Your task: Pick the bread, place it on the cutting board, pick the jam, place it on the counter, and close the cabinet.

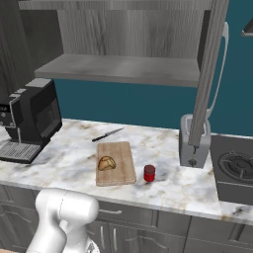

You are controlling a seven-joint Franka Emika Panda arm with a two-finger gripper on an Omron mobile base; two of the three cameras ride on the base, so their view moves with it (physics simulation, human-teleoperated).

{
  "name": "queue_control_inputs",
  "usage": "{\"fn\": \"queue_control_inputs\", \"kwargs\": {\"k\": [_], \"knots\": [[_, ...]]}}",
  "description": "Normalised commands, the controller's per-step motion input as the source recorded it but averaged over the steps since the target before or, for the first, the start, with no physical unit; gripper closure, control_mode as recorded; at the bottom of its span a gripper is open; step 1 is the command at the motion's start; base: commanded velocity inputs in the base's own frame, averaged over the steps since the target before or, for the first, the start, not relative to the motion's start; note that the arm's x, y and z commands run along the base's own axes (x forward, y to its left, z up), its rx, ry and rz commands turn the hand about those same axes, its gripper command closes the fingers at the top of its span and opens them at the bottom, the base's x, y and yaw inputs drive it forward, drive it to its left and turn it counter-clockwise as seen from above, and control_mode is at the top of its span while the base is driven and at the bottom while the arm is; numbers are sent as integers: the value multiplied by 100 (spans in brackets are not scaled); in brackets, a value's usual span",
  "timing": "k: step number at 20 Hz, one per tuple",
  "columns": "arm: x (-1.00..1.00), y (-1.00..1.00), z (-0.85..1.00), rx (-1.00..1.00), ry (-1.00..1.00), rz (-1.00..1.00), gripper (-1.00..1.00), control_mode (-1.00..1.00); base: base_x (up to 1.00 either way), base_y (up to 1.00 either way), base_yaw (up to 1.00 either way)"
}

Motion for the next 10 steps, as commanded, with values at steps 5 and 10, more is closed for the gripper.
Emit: {"fn": "queue_control_inputs", "kwargs": {"k": [5, 10], "knots": [[25, 22, 0, -2, -3, -10, -100, -100, 0, 0, 0], [36, 23, 0, -3, -1, -11, -100, -100, 0, 0, 0]]}}
